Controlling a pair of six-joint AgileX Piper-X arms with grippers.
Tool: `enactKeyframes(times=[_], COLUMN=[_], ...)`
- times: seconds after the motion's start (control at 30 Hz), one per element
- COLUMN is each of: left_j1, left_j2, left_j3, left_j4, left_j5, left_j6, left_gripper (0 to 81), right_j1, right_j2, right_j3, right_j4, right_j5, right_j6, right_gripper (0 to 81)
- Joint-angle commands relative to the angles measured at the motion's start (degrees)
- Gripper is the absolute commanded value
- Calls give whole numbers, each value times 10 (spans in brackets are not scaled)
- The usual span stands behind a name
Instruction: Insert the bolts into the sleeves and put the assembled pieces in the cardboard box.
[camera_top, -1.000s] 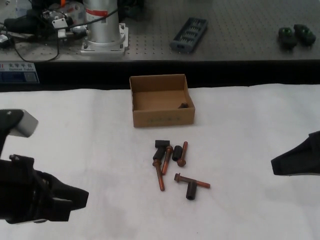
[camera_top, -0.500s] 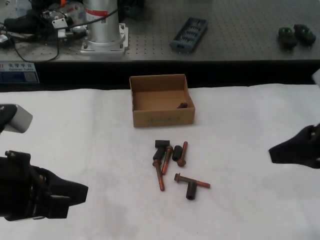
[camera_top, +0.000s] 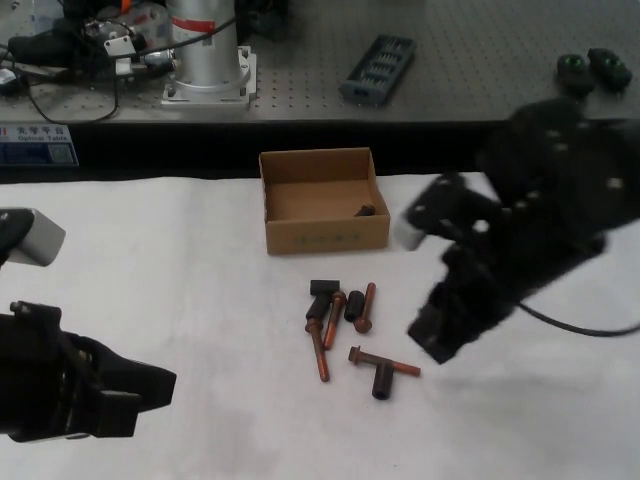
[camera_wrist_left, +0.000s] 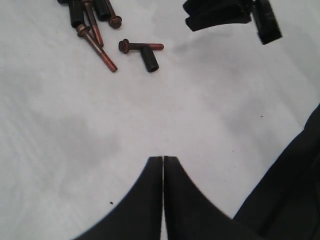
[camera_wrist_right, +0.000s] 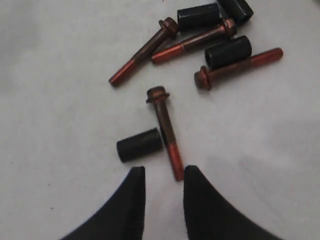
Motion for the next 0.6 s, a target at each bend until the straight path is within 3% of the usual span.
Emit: enactKeyframes(times=[0.0,0.27,0.57], left_j1=[-2,-2,-2], left_j2=[-5,-5,-5], left_j3=[-1,-1,-1], left_j4=[-4,-34,-46], left_j5=[4,4,4], left_j6=[2,2,2], left_gripper=[7,7,7], right_j1=[21,53,71], right_j2=[61,132,143], right_j3=[-66,-119,-122], right_j4=[27,53,42], right_j5=[23,65,108], right_j6=[-42,-88,-121], right_gripper=[205,207,262])
